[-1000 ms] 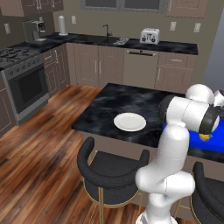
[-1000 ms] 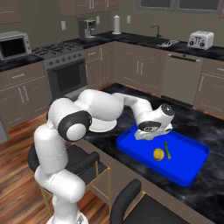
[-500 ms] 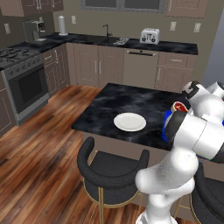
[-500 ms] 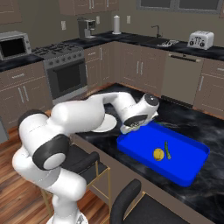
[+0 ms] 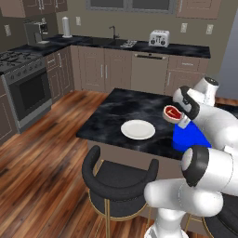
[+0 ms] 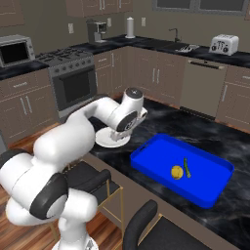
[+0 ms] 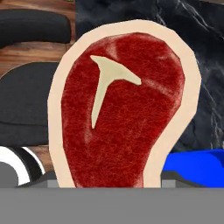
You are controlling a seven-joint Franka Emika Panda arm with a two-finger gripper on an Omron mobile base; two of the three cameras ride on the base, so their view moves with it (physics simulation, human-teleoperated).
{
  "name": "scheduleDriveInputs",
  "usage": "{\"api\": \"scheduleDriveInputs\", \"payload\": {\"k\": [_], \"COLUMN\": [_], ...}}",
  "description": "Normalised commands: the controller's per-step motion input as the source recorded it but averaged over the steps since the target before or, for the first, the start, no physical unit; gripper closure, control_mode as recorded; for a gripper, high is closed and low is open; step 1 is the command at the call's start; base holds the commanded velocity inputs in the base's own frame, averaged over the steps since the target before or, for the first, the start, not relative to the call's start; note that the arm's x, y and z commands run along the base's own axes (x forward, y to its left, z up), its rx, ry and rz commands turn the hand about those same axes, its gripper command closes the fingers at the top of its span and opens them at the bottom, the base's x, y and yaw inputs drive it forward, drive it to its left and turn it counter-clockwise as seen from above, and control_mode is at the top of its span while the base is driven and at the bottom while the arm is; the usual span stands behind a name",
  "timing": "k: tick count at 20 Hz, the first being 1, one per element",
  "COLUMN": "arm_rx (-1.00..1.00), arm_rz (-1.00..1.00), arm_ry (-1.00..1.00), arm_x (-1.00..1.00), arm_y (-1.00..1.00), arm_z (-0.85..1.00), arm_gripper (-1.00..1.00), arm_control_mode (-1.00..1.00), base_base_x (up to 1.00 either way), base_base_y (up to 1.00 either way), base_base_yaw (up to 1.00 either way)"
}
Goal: Create a steak meal by picking up the steak and asparagus from the tray and placing them on the plate. Leave the lemon on the tray.
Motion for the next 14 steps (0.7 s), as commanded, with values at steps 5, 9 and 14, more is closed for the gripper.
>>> {"api": "scheduleDriveInputs", "payload": {"k": [5, 9, 14], "arm_rx": [-0.09, -0.01, 0.00], "arm_rz": [0.14, 0.11, 0.03], "arm_ry": [0.18, 0.19, 0.18], "arm_x": [0.27, 0.38, 0.45], "arm_y": [0.71, 0.50, 0.19], "arm_z": [0.00, 0.00, -0.09], "arm_gripper": [1.00, 1.00, 1.00], "arm_control_mode": [-1.00, -1.00, -1.00], "base_base_x": [0.00, 0.00, 0.00], "base_base_y": [0.00, 0.00, 0.00], "base_base_yaw": [0.00, 0.00, 0.00]}}
